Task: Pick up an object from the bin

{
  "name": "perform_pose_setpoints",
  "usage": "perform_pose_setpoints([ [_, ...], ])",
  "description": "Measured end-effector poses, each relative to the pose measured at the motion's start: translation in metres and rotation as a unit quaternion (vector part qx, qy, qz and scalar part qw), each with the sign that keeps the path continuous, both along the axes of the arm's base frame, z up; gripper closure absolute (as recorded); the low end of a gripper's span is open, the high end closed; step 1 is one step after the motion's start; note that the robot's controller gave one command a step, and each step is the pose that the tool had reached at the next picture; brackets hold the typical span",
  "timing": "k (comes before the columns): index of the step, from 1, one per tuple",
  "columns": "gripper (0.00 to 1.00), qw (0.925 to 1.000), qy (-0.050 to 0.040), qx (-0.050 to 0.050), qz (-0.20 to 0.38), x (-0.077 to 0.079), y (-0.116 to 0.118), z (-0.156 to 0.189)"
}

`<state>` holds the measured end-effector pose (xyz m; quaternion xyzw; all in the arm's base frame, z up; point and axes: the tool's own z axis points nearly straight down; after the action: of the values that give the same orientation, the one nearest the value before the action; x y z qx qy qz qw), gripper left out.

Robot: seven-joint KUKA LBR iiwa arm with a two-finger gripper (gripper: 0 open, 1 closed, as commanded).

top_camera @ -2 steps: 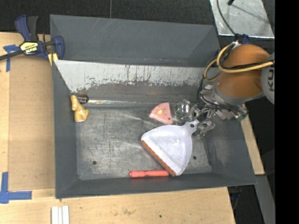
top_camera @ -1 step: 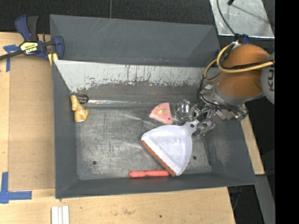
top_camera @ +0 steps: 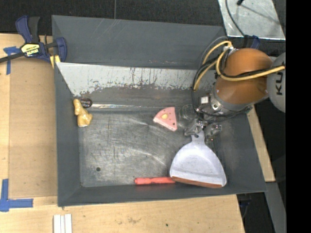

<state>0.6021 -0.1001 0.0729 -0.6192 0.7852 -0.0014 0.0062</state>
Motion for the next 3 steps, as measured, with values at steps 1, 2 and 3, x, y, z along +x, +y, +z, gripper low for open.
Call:
perform_pose_setpoints([
  [1,1.0,1.0,0.0001,0.0,-0.001,0.0,0.0,0.0],
  [2,1.0,0.9999,0.0005,-0.002,0.012,-0.007,0.011,0.031],
  [3,1.0,0.9999,0.0045,-0.001,0.009,-0.005,0.009,0.087],
])
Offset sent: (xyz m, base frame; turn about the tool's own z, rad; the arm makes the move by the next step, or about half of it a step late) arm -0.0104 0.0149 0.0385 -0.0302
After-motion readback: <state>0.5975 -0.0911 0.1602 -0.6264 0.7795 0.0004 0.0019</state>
